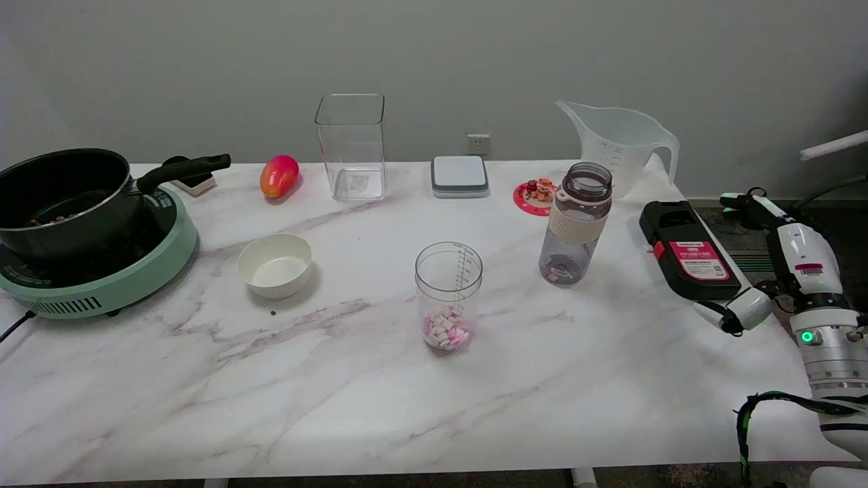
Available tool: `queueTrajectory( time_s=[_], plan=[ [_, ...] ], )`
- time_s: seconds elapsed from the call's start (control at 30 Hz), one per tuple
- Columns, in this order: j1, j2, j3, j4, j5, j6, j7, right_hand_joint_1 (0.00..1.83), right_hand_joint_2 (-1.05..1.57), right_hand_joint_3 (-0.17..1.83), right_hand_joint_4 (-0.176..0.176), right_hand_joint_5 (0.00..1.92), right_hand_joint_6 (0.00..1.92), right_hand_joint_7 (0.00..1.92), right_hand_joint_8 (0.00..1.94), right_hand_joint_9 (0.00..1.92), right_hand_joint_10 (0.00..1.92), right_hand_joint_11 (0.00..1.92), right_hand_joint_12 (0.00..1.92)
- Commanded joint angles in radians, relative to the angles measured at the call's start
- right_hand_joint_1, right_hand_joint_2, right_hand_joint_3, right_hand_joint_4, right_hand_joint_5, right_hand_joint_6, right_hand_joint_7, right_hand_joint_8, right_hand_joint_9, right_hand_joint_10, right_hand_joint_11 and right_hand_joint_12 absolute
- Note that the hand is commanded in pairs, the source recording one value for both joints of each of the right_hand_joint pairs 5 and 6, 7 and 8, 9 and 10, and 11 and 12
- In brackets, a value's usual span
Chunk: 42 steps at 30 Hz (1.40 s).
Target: Pick up the transparent cup with pink and white candy.
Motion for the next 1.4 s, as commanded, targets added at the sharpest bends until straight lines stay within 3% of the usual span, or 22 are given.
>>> queueTrajectory(
  time_s=[0.03,0.13,0.47,0.77,0.9,1.03,1.13,1.2,1.3,1.4],
  plan=[
    [0.0,0.01,-0.007,-0.039,-0.018,-0.014,-0.008,1.31,-0.57,1.43,0.0,0.52,0.52,0.67,0.67,0.52,0.52,0.56,0.56],
    [0.012,0.014,-0.022,-0.048,-0.02,-0.017,-0.007,1.31,-0.53,1.41,0.0,0.61,0.61,0.71,0.71,0.54,0.54,0.56,0.56],
    [0.078,0.005,-0.067,-0.06,-0.021,-0.09,0.028,1.29,-0.44,1.3,0.0,0.51,0.51,0.8,0.8,0.58,0.58,0.56,0.56],
    [0.029,-0.024,-0.072,-0.004,-0.01,0.013,0.027,1.31,-0.42,1.32,0.0,0.49,0.49,0.75,0.75,0.58,0.58,0.56,0.56],
    [-0.008,-0.142,-0.013,0.085,-0.008,0.07,-0.018,1.3,-0.36,1.26,0.0,0.49,0.49,0.77,0.77,0.58,0.58,0.55,0.55],
    [-0.001,-0.269,0.022,0.163,0.033,0.187,-0.029,1.25,-0.2,1.14,0.0,0.61,0.61,1.0,1.0,0.74,0.74,0.63,0.63],
    [0.002,-0.312,-0.057,0.277,0.089,0.281,-0.116,1.24,-0.2,1.13,0.0,0.59,0.59,1.07,1.07,0.84,0.84,0.69,0.69],
    [0.016,-0.303,-0.194,0.324,0.165,0.328,-0.133,1.24,-0.21,1.15,0.0,0.61,0.61,1.1,1.1,0.89,0.89,0.73,0.73],
    [0.053,-0.297,-0.352,0.329,0.194,0.41,-0.196,1.21,-0.14,1.18,0.0,0.76,0.76,1.13,1.13,0.92,0.92,0.75,0.75],
    [0.075,-0.311,-0.43,0.328,0.189,0.434,-0.224,1.19,-0.1,1.17,0.0,0.78,0.78,1.13,1.13,0.92,0.92,0.75,0.75]
  ],
)
